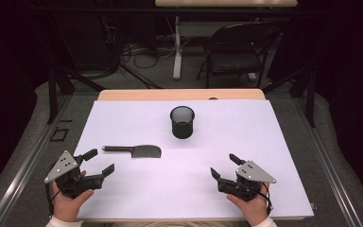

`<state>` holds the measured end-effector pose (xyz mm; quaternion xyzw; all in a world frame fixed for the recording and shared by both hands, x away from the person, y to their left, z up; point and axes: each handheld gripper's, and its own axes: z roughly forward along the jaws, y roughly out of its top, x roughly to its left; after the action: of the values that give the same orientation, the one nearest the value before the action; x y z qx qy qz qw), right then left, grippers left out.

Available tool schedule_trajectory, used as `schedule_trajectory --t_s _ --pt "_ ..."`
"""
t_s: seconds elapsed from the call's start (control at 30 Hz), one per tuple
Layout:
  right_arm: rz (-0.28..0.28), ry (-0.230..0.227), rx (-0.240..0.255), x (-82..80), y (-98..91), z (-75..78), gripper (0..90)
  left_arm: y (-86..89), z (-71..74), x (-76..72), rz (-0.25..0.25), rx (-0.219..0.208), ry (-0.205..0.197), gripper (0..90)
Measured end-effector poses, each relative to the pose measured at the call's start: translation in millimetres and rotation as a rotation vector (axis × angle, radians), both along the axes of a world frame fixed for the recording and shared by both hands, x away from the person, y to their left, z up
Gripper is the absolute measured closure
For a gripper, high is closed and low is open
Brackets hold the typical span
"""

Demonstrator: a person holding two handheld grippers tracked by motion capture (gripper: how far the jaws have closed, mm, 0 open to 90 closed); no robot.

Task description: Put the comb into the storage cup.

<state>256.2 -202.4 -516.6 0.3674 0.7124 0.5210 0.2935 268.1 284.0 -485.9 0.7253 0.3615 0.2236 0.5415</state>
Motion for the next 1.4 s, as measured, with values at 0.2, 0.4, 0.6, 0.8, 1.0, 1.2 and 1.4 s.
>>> schedule_trajectory --t_s 0.2,0.4,0.6,0.8,1.0,1.2,1.4 --pt "-0.011 0.010 0.007 2.1 -1.7 -1.1 20.2 -0.6 7.4 12.8 0.035 0.026 0.034 21.7" --pt "-0.015 0.021 0.015 3.6 -1.3 -2.2 20.2 -2.5 16.6 25.3 0.058 0.039 0.043 30.7" --pt "-0.016 0.020 0.009 3.7 -0.4 -2.6 20.2 -5.8 24.9 40.7 0.058 0.059 0.099 45.1" --pt "-0.018 0.029 0.014 4.5 -1.0 -3.9 20.1 -9.0 29.0 54.2 0.084 0.090 0.138 53.7" --pt "-0.012 0.026 0.019 5.3 0.1 -5.0 19.7 -9.2 33.4 64.3 0.125 0.071 0.137 58.7" --pt "-0.007 0.036 0.021 5.6 0.3 -5.6 19.4 -12.5 31.6 76.0 0.157 0.084 0.142 64.0" --pt "-0.005 0.035 0.023 5.9 0.2 -6.2 19.3 -15.7 20.7 90.1 0.178 0.079 0.181 71.8"
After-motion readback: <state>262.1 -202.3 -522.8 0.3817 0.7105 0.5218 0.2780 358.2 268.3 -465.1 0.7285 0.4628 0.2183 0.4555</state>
